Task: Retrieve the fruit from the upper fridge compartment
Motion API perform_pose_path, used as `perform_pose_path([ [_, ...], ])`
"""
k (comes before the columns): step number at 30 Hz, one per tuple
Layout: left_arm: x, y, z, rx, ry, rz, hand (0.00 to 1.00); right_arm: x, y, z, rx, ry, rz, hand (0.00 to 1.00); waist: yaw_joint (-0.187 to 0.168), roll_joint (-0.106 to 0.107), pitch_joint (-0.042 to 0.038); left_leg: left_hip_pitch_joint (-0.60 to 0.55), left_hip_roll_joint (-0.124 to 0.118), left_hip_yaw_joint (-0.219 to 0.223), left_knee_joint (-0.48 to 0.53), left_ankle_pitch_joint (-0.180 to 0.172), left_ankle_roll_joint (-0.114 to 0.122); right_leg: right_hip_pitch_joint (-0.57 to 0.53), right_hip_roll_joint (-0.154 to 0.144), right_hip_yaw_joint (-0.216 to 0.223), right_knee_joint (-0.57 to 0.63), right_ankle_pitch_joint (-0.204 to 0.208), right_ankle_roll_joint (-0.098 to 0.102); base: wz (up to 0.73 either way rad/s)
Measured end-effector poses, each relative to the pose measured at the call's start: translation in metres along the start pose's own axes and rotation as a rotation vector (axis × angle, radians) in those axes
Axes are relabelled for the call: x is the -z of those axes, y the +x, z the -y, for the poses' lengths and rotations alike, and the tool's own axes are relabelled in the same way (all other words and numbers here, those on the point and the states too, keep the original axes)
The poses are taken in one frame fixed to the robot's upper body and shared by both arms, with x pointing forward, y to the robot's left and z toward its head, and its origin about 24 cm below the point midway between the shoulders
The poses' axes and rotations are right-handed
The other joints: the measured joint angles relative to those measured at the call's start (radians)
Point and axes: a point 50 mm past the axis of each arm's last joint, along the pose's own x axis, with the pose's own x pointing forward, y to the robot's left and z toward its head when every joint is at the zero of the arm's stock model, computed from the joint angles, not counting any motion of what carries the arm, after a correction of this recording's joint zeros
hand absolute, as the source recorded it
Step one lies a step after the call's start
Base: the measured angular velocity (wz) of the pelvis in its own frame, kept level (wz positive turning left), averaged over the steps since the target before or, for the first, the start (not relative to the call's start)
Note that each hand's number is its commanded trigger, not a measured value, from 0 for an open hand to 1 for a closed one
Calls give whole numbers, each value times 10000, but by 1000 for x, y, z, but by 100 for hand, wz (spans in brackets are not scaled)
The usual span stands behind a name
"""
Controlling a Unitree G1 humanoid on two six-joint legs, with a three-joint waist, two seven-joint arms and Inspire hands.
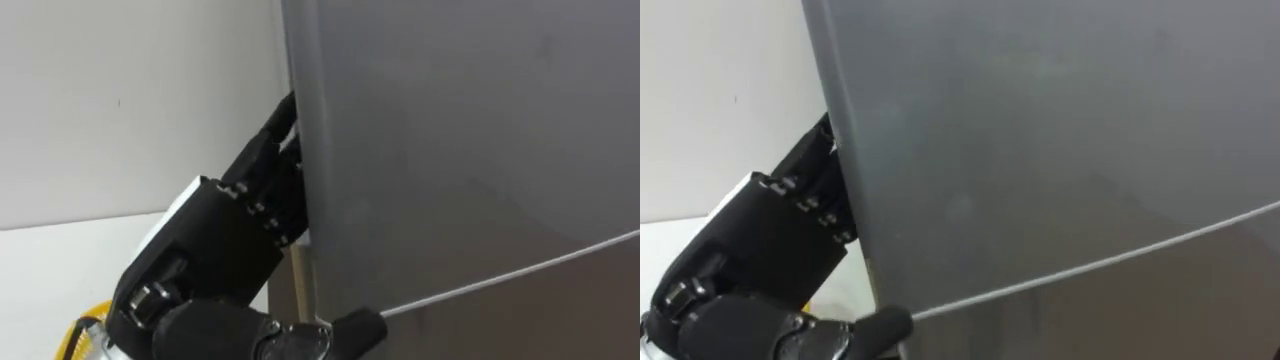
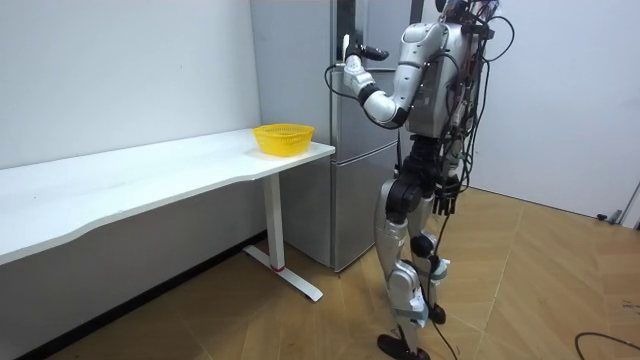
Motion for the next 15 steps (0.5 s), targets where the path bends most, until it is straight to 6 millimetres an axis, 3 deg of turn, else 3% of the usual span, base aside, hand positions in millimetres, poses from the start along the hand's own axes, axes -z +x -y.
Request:
perform_pose_path([
  [3,-2,3,4,590,-97,265,82,0,0,0,-44,-7,-2,0,55,2,2,7,0,0,0,0,0,9,1,0,5,0,0,0],
  [10,-3,8,13,1585,-364,473,80,0,0,0,-94,-81,-7,0,52,46,12,2,0,31,-1,13,21,3,1,49,45,0,0,-1],
  [15,3,11,23,2353,-671,371,87,0,0,0,-75,-98,-7,0,69,30,23,5,-1,64,-1,15,24,-27,0,70,79,0,0,0],
])
